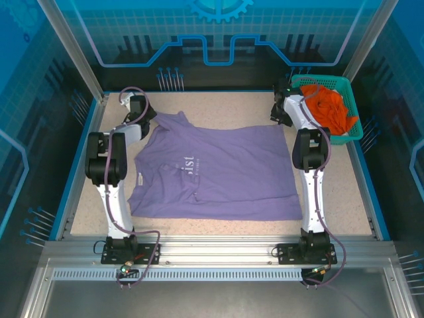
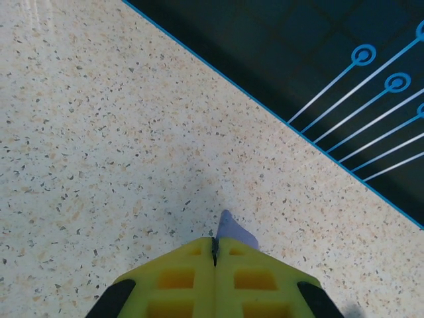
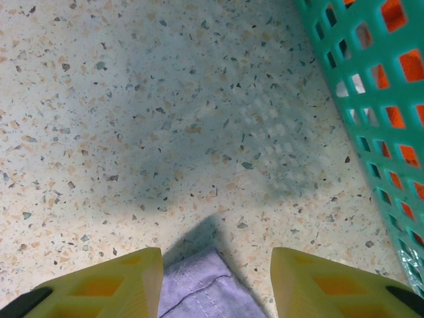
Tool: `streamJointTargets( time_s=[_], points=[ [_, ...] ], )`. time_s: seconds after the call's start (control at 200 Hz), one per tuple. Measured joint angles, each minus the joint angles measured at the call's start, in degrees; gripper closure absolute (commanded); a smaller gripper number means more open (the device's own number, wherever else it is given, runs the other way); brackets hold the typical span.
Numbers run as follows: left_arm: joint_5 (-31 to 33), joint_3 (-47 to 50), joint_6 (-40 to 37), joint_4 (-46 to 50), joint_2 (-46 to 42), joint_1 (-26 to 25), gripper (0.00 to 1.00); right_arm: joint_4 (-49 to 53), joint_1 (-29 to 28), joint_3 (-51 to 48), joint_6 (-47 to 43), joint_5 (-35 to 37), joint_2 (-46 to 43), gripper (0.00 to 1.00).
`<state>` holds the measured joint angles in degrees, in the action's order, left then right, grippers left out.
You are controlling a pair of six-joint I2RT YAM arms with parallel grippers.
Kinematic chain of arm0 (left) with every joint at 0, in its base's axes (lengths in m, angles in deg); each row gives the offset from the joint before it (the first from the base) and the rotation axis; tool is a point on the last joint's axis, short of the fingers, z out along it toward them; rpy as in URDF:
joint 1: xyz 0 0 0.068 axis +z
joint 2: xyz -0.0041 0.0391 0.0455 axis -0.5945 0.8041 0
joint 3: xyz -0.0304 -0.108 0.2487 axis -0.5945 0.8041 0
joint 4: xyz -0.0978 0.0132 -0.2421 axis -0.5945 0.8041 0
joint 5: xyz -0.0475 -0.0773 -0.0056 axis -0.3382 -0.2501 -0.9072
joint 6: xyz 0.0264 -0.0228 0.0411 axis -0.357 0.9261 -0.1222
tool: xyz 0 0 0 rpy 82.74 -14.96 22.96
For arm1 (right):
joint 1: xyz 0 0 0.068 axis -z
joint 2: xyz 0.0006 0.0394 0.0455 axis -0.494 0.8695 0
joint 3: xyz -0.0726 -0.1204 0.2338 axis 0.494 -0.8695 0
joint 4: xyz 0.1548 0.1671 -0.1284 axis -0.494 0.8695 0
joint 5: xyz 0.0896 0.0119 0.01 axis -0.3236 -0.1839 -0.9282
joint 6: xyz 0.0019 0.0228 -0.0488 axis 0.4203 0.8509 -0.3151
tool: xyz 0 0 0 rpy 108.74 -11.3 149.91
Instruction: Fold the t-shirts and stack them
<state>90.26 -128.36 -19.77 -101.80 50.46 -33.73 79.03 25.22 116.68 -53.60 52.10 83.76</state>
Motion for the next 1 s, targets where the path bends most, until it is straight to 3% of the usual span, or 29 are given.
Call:
streamJointTargets(
  time_s=[0.515,0.76,1.0],
  points=[
    [0.7,3.1,0.9,-3.2,-1.9,0.4,1.0,-5.7,-0.6,-3.6,-4.6,-1.1,-1.0,0.49],
    [0.6,3.1,1.9,-3.5,-1.9,1.0,1.0,-9.3,-3.5,-9.0,-10.1,0.6,-3.1,0.47],
    [0.6,3.1,1.9,-3.5,-1.9,1.0,1.0,-7.3,-4.4,-6.3,-10.8,-0.6,-3.1,0.5]
  ],
)
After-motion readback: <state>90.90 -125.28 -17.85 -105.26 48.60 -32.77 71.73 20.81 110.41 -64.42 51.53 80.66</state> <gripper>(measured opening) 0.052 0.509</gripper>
